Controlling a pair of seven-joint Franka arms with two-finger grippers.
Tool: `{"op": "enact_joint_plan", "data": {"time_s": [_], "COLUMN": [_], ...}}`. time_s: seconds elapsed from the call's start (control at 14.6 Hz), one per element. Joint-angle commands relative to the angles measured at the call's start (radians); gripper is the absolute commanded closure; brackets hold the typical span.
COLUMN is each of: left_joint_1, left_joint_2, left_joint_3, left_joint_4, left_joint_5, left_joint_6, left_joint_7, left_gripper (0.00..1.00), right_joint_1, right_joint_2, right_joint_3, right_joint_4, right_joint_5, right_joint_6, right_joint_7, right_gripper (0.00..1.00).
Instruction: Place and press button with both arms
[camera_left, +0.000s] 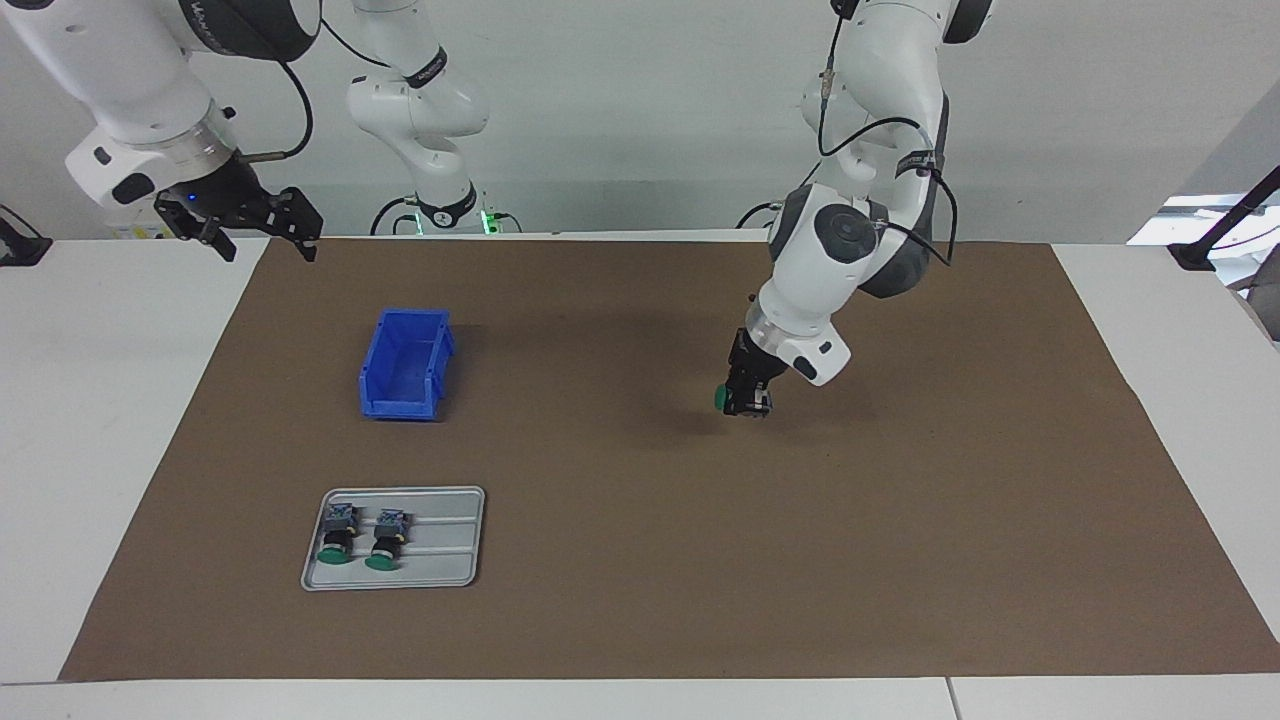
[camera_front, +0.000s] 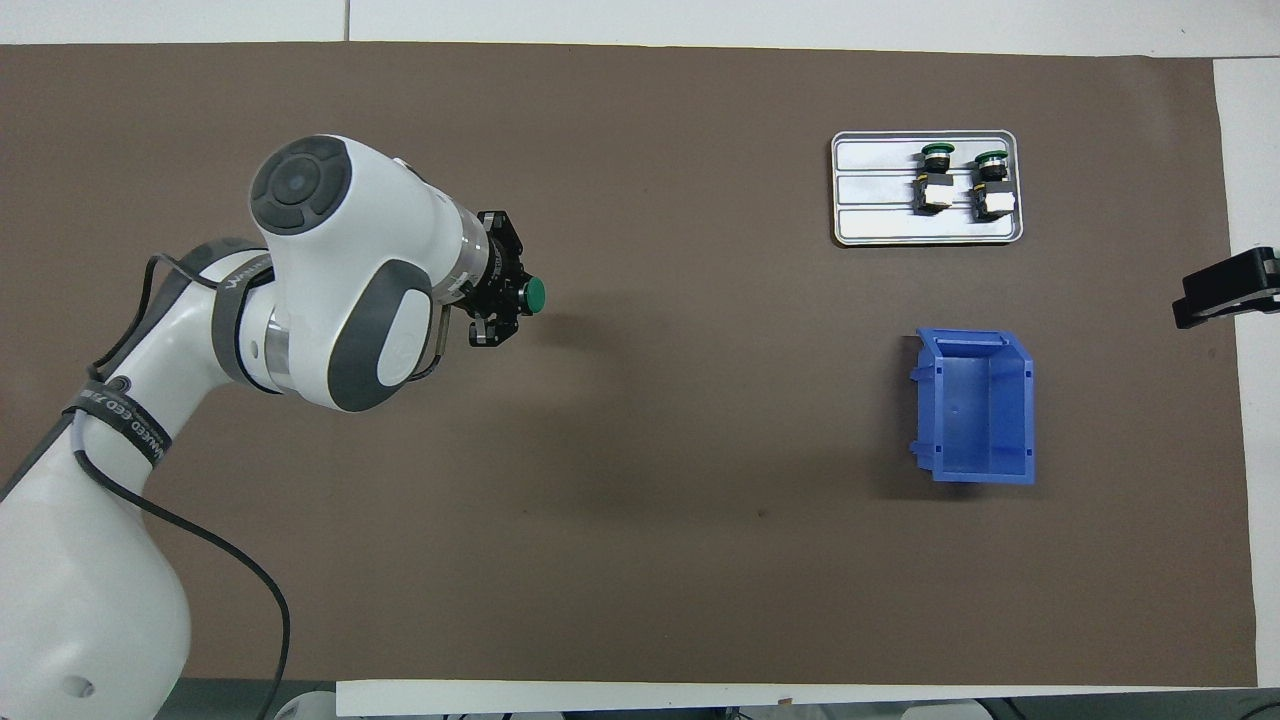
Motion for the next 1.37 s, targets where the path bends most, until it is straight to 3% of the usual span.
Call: {"op": "enact_joint_plan", "data": {"time_s": [0.0, 0.21, 0.55, 0.82, 1.03, 1.31], "left_joint_1": [0.053, 0.076, 0.143, 0.162, 0.157, 0.159], "left_joint_2": [-0.036, -0.038, -0.094, -0.118, -0.150, -0.148], "left_joint_3": [-0.008, -0.006, -0.005, -0.003, -0.005, -0.005], "left_joint_4": [-0.041, -0.043, -0.150, -0.204, -0.294, -0.337], "left_joint_5": [-0.056, -0.163, -0.496, -0.608, -0.798, -0.981], "left_joint_6": [-0.001, 0.003, 0.005, 0.022, 0.118, 0.118], "left_joint_7": [0.098, 0.173, 0.476, 0.531, 0.618, 0.760], "left_gripper": [0.99, 1.00, 0.99, 0.99, 0.99, 0.99], "right_joint_1": [-0.008, -0.008, -0.008, -0.008, -0.008, -0.008], "right_joint_2": [-0.016, -0.016, -0.016, -0.016, -0.016, -0.016], "right_joint_3": [0.002, 0.002, 0.002, 0.002, 0.002, 0.002], "right_joint_4": [-0.022, -0.022, -0.022, -0.022, -0.022, -0.022], "right_joint_5": [0.014, 0.014, 0.014, 0.014, 0.014, 0.014], "right_joint_6": [0.008, 0.008, 0.008, 0.008, 0.008, 0.008], "right_joint_7": [-0.022, -0.022, -0.022, -0.022, -0.021, -0.022], "right_gripper": [0.01, 0.01, 0.01, 0.01, 0.01, 0.01]}}
